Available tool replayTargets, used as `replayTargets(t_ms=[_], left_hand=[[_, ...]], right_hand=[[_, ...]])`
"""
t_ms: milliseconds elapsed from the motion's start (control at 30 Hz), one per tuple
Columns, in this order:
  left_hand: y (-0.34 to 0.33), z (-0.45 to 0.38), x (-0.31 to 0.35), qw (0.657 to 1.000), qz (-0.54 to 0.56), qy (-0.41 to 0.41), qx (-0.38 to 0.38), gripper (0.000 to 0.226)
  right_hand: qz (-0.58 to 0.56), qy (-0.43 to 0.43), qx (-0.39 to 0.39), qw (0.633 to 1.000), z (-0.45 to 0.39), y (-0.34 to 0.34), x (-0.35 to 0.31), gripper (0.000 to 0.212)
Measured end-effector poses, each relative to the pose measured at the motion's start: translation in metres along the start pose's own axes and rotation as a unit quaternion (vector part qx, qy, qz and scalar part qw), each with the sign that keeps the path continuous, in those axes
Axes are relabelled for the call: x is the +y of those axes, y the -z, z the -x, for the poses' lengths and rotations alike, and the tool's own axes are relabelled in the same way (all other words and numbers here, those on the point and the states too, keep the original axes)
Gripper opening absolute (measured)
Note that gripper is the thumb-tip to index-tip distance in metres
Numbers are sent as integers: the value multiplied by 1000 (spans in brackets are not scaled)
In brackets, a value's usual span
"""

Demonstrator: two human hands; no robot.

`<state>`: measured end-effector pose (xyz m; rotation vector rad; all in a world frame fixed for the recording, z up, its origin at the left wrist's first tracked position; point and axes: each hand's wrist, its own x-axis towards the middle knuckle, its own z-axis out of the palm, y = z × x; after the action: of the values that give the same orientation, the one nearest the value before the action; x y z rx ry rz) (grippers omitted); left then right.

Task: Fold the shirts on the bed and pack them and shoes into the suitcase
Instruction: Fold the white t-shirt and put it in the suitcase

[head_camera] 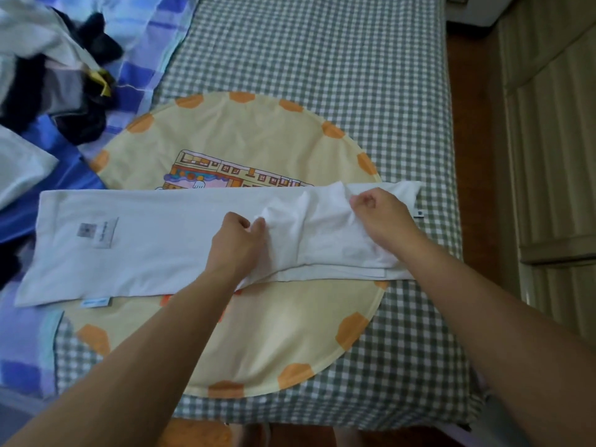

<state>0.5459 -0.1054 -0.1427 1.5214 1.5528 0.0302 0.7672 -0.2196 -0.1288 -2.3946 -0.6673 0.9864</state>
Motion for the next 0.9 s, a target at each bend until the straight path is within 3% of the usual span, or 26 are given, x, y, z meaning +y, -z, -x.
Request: replayTargets(t_ms=[100,167,233,333,433,567,667,733,800,900], left_hand=[[-4,19,-10,997,-72,-30,-8,28],[-7,25,-17,997,-55,-55,20,19],[-8,26,-19,996,-28,-75,48,10],[-9,26,-19,990,-91,-103,38,11],[-6,24,-18,988,-133,-78,6,17],[-1,16,-10,995,-98,-6,-18,28],[-6,8,4,996,-85,-37,12,41],[-12,-1,9,992,-94,-76,29,30],[-14,-10,12,990,-108,-84,43,15],[-10,-21,15,993,-52,-70,79,11]], right_hand=[[132,-47,19,990,21,3,14,51],[178,-67,20,982,32,2,30,42],[139,-69,26,988,37,0,40,29],[39,-64,45,996,39,4,45,24],[103,-58,42,992,48,8,53,21],[170,-57,73,981,60,4,57,10],[139,-33,99,985,56,-3,36,39],[120,-8,98,988,44,-10,21,50],[114,7,80,990,29,-17,8,50],[94,15,90,991,8,-24,1,31]])
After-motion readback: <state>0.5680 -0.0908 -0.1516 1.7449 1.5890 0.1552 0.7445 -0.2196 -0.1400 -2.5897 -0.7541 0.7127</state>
